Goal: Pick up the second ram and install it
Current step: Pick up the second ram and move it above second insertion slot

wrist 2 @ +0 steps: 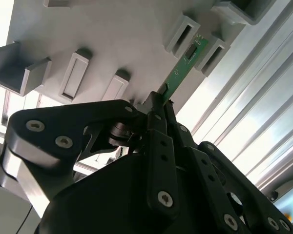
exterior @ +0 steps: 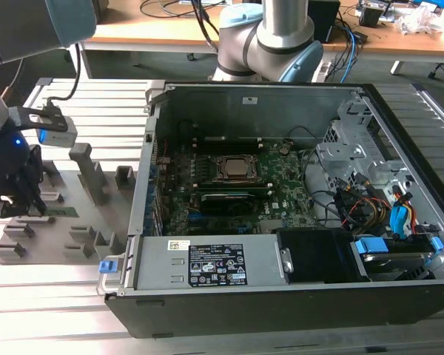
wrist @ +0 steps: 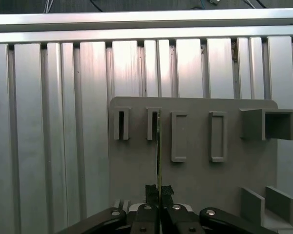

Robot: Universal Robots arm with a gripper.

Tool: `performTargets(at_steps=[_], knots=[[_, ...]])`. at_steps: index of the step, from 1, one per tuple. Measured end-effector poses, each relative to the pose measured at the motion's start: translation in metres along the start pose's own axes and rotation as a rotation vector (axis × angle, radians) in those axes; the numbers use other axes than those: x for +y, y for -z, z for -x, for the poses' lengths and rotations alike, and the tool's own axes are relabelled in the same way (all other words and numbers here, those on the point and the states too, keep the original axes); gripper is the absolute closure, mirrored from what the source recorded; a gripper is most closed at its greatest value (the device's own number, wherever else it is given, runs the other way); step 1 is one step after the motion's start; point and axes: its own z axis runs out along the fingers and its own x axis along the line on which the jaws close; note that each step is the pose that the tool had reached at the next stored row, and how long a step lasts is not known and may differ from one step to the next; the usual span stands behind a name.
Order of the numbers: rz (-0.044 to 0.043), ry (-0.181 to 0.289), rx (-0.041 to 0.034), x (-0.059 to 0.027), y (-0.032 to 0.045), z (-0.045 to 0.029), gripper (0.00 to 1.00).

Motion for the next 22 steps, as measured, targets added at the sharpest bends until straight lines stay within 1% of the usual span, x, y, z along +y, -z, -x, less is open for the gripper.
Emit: performTargets(at_steps=[4,7,10,15,20,22], knots=[[0.0,0.0,0.0,0.0003,0.0115,0.0003,0.86],[0.0,0.0,0.0,0.0004,0.0163,0.0003,0.86],[0.0,0.0,0.0,0.0007,0.0256,0.0006,0.86],[0.0,0.0,0.0,0.0009,0.0354,0.0008,0.86],[0.0,0.0,0.0,0.0011,0.0432,0.001,0.86],[0.0,0.0,0.0,0.0012,0.0493,0.0011,0.86]])
